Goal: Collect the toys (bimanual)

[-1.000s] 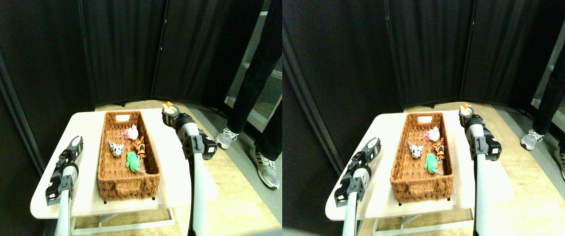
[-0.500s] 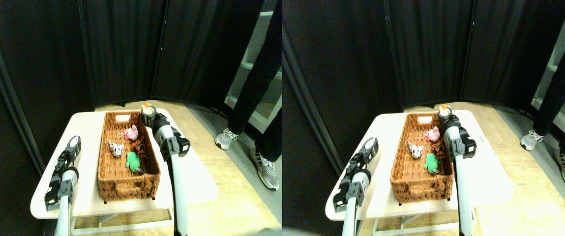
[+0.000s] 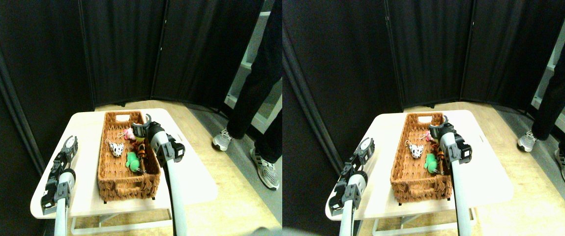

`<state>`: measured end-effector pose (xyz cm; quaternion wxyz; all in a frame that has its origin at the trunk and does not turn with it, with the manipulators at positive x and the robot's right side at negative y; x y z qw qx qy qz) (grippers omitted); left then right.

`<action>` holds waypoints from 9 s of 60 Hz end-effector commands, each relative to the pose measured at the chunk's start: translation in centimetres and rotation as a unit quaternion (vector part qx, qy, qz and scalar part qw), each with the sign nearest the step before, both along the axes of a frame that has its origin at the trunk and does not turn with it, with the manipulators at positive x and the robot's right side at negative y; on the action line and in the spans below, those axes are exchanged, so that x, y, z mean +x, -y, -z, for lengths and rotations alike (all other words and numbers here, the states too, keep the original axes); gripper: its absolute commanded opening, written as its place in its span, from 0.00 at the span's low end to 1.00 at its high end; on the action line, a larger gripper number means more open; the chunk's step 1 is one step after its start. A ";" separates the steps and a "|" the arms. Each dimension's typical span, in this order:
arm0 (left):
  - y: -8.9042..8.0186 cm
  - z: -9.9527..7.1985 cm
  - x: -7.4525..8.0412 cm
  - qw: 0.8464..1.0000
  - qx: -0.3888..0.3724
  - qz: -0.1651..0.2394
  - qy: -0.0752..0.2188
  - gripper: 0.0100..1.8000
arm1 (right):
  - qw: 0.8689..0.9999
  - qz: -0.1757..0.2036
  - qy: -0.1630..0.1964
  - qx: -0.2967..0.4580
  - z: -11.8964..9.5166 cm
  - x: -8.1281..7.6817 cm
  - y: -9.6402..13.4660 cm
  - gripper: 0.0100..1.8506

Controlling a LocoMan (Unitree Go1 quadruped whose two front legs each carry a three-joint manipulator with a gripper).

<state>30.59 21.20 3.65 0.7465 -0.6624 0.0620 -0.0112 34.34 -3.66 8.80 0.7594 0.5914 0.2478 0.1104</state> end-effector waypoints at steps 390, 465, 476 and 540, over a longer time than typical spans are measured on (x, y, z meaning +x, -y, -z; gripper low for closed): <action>-0.8 2.8 1.7 0.999 0.002 0.040 -0.027 0.00 | 0.980 0.197 0.013 0.025 2.2 -0.2 12.0 0.27; -0.4 2.7 0.9 1.000 0.005 -0.010 -0.023 0.01 | 0.960 0.252 -0.114 0.043 9.8 3.8 10.1 0.41; 0.0 2.4 1.5 1.000 -0.001 -0.006 -0.028 0.01 | 0.956 0.264 -0.123 0.044 10.7 4.3 10.8 0.39; 2.7 0.9 3.0 0.999 -0.006 0.036 -0.030 0.02 | 0.977 0.207 0.046 0.007 -0.1 1.0 11.7 0.01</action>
